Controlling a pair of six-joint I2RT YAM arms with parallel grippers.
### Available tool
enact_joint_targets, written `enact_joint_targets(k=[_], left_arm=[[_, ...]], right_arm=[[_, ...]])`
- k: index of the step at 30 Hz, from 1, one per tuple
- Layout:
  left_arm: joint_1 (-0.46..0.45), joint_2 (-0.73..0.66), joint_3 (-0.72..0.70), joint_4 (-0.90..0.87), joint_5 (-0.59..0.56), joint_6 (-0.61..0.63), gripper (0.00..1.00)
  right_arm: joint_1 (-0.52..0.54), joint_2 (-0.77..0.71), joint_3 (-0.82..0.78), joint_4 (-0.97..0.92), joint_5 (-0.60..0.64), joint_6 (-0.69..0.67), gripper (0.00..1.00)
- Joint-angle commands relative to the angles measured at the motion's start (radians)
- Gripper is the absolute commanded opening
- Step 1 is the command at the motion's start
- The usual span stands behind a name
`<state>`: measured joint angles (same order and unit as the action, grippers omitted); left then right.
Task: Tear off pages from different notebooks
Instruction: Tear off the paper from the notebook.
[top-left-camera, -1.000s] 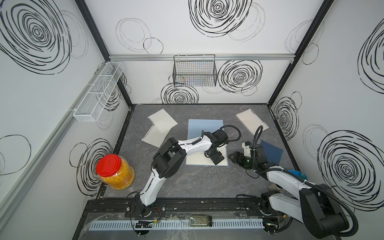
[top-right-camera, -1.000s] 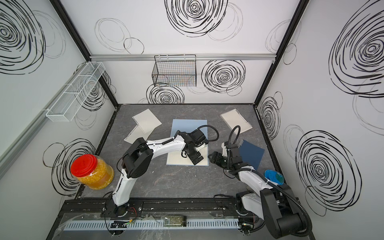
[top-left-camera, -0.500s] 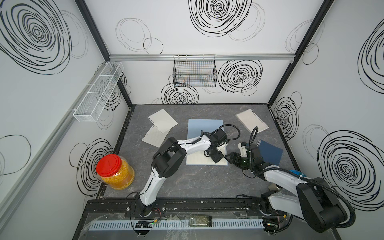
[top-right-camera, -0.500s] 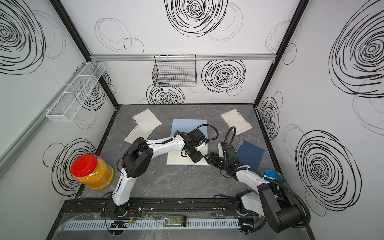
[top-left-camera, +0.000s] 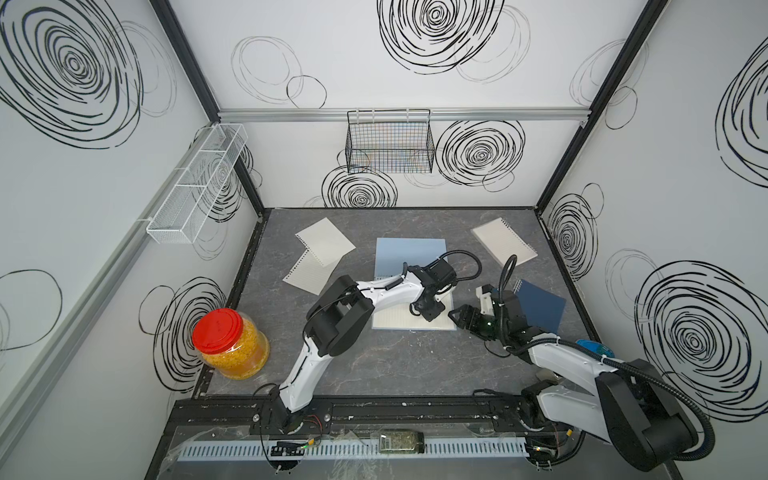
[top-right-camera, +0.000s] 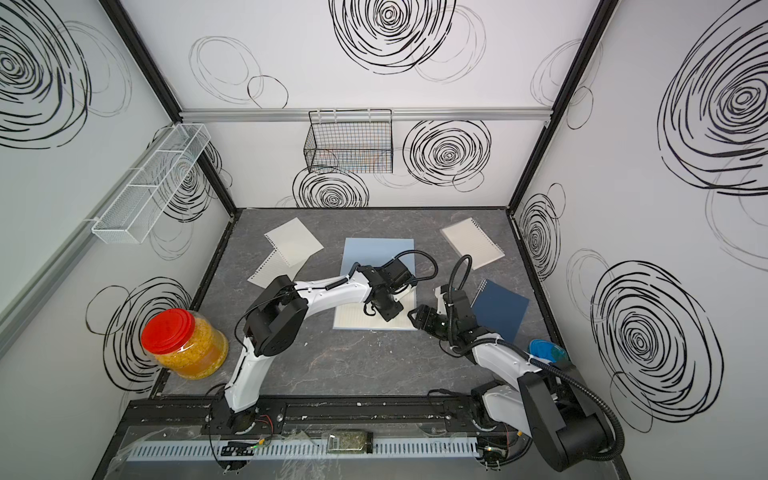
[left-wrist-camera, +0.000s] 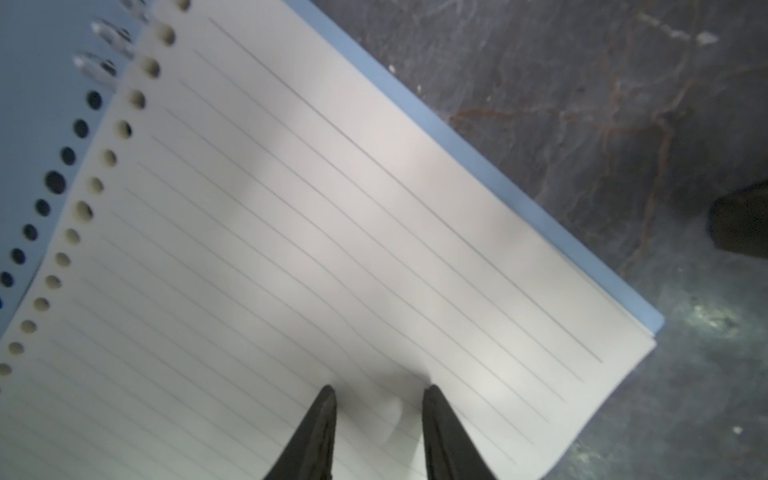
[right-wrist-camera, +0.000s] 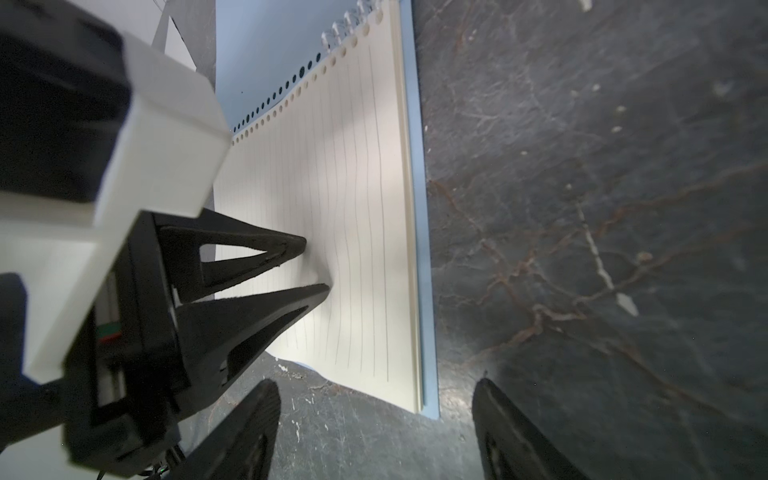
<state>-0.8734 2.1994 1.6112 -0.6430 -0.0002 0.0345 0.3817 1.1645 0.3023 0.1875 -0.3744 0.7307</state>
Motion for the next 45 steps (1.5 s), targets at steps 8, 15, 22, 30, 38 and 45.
enact_joint_targets(k=[8, 15, 22, 30, 38, 45], left_arm=[[0.005, 0.171, -0.144, -0.094, -0.021, 0.004, 0.12], [0.011, 0.156, -0.163, -0.081, -0.022, 0.007, 0.05], [0.016, 0.149, -0.164, -0.077, -0.021, 0.007, 0.0], [0.015, 0.146, -0.17, -0.072, -0.015, 0.007, 0.0], [0.014, 0.144, -0.178, -0.069, -0.012, 0.008, 0.0], [0.014, 0.14, -0.184, -0.066, -0.006, 0.009, 0.0]], right_arm=[[0.011, -0.015, -0.029, 0.093, -0.053, 0.037, 0.72], [0.023, 0.013, -0.019, 0.133, -0.074, 0.047, 0.68], [0.035, 0.02, -0.016, 0.153, -0.079, 0.055, 0.64], [0.039, 0.021, -0.018, 0.15, -0.077, 0.056, 0.6], [0.04, 0.044, -0.02, 0.168, -0.078, 0.061, 0.6], [0.043, 0.061, -0.018, 0.183, -0.082, 0.065, 0.6]])
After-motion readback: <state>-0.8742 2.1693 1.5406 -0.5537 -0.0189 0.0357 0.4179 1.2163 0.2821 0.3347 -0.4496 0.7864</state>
